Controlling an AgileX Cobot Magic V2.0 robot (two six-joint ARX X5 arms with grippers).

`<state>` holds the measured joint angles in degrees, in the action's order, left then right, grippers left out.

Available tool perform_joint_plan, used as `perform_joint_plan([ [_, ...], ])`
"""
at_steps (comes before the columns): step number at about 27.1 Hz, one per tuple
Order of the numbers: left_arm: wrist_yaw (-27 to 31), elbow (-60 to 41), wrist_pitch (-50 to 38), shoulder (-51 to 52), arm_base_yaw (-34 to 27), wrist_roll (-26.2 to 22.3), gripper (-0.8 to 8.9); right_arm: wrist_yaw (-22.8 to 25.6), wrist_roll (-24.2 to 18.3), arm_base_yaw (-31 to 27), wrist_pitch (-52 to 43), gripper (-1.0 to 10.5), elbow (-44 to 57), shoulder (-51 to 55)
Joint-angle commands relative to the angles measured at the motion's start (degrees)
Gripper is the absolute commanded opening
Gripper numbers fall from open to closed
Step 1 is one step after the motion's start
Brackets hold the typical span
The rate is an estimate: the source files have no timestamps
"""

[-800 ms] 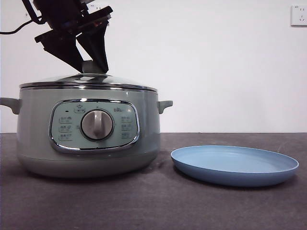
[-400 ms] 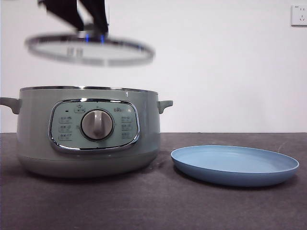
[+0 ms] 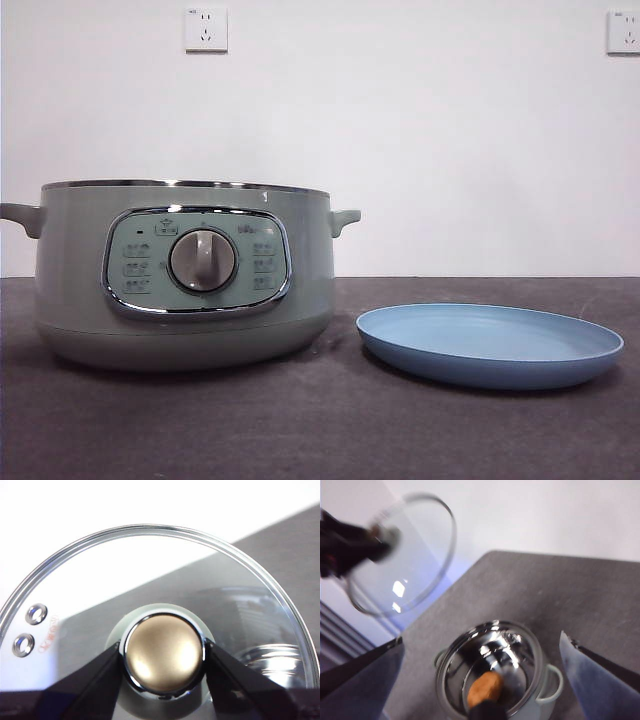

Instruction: Take the potato out from the steamer,put the potato on the plate,close the lid

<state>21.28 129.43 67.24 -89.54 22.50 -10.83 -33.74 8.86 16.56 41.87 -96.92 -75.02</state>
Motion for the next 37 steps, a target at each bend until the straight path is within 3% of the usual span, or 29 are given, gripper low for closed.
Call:
perform_joint_plan([
  [1, 7.0, 5.6, 3.4, 1.1, -0.2, -1.4, -0.08, 5.1, -3.0, 5.2, 6.8, 6.2, -9.0, -6.3],
  [8, 16.8, 10.6, 12.1, 1.8, -0.2, -1.2, -0.08, 14.4, -4.9, 16.8, 18.6, 5.9, -27.7, -23.5],
  [13, 17.3, 10.6, 12.1, 3.2, -0.1, -1.0, -0.08, 19.6, -5.6, 23.7, 21.3, 5.9, -34.8, -35.1],
  [18, 17.2, 10.6, 12.2, 3.6, -0.1, -0.9, -0.08, 25.2, -5.2, 27.6, 21.7, 5.9, -34.9, -43.9],
  [24, 11.4, 10.6, 12.3, 3.6, -0.1, -0.7, -0.08, 25.1, -3.1, 28.2, 21.8, 5.9, -34.9, -53.0],
  [35, 11.0, 10.6, 12.4, 3.6, -0.1, 0.3, -0.08, 23.0, -2.9, 28.6, 23.5, 5.9, -34.9, -60.9],
  [37, 9.5, 10.6, 12.4, 3.6, -0.1, 0.3, -0.08, 21.9, -3.0, 29.0, 23.4, 5.1, -34.9, -61.7],
])
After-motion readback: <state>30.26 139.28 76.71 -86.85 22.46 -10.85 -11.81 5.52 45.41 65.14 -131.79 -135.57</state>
